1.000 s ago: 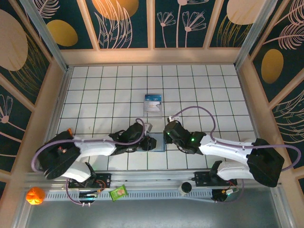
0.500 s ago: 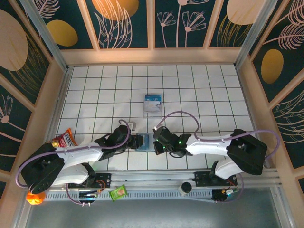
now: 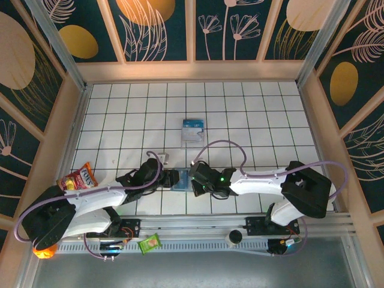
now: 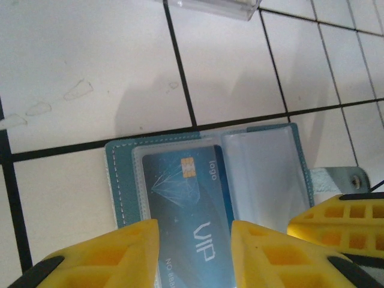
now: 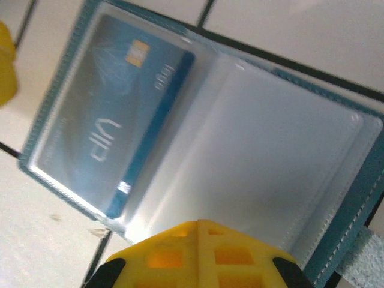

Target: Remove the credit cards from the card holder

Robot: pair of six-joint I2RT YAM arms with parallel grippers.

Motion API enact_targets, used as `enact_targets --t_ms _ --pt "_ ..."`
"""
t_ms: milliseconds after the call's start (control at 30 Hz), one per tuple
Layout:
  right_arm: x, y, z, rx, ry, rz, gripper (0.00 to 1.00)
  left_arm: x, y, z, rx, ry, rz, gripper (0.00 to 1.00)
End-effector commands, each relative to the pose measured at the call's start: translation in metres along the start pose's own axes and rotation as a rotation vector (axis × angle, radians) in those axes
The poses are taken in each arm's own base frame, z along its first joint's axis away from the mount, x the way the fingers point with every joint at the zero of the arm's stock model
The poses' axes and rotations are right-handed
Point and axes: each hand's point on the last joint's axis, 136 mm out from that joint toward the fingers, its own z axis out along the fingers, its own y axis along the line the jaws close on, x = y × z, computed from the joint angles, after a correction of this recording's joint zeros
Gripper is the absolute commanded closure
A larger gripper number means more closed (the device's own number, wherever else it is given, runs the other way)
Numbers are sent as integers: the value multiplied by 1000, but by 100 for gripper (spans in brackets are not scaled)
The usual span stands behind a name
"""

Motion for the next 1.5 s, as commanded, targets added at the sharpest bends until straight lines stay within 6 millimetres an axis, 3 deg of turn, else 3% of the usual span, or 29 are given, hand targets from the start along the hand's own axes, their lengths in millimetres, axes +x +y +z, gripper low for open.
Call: enact_targets --t_ms 0,133,433,1167,1467 --pt "-27 26 -14 -98 -42 -28 89 1 8 -2 -23 -10 12 64" --pt "-36 41 -1 -204 3 33 79 1 5 2 -19 2 12 65" --pt "-44 29 14 -286 48 216 68 0 16 -9 -59 -26 5 55" --pt "-27 28 32 -264 136 228 65 6 24 -13 -69 -28 -8 54" --pt "-39 35 17 -260 80 198 65 8 26 -13 -72 -29 -8 53"
